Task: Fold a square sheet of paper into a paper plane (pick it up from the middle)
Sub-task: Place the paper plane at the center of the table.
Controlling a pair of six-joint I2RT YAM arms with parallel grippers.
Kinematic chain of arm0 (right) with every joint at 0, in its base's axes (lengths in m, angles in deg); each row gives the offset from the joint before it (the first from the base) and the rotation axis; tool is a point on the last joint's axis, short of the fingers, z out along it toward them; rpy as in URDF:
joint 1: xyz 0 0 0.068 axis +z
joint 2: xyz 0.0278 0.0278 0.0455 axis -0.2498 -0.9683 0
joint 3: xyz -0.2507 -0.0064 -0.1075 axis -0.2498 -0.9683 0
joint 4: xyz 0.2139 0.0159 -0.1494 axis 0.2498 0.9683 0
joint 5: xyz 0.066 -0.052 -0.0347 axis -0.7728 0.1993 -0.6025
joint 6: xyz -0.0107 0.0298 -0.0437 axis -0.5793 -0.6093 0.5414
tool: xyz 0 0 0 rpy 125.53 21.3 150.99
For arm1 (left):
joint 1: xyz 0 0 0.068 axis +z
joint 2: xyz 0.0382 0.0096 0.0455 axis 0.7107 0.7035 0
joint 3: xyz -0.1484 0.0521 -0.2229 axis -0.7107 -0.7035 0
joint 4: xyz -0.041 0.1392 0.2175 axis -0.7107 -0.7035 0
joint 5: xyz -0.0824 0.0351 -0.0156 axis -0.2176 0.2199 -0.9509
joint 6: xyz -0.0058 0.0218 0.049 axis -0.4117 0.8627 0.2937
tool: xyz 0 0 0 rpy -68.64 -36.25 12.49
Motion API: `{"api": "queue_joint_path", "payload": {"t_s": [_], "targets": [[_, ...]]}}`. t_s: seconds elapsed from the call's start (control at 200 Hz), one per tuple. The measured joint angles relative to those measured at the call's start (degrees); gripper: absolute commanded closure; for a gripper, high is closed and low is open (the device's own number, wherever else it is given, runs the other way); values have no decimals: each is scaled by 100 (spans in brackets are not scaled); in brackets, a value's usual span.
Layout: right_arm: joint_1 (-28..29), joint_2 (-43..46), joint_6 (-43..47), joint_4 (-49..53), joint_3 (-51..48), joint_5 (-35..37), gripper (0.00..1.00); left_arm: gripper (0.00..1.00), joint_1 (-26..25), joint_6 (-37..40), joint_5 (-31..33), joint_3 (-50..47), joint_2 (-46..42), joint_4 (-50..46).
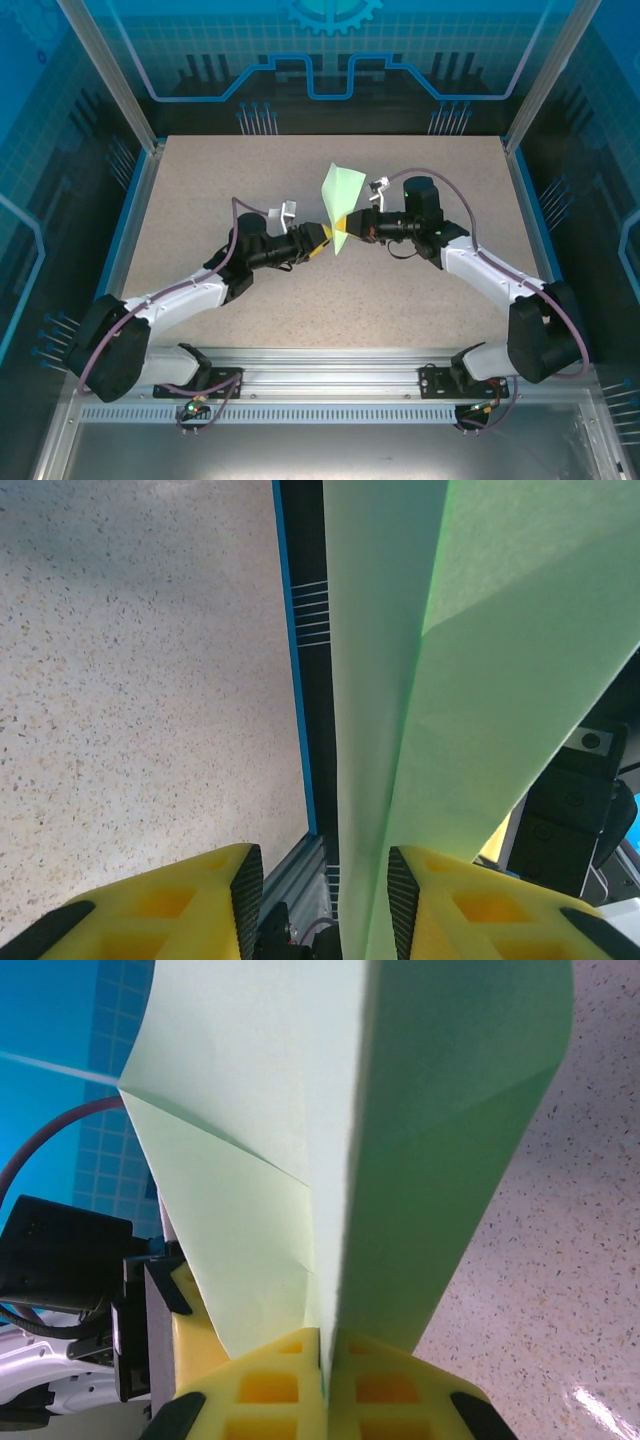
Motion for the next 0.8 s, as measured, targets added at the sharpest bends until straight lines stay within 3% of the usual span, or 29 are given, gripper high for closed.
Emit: {"api": "queue_joint_path", "payload": {"t_s": [0.315,0.8], "targets": [[2,0,-31,-57,0,-11,98,59,-151,13,-186,168,133,105],[4,0,-173,-79,0,-59,96,76,-155,63,-315,212,140,153]]}}
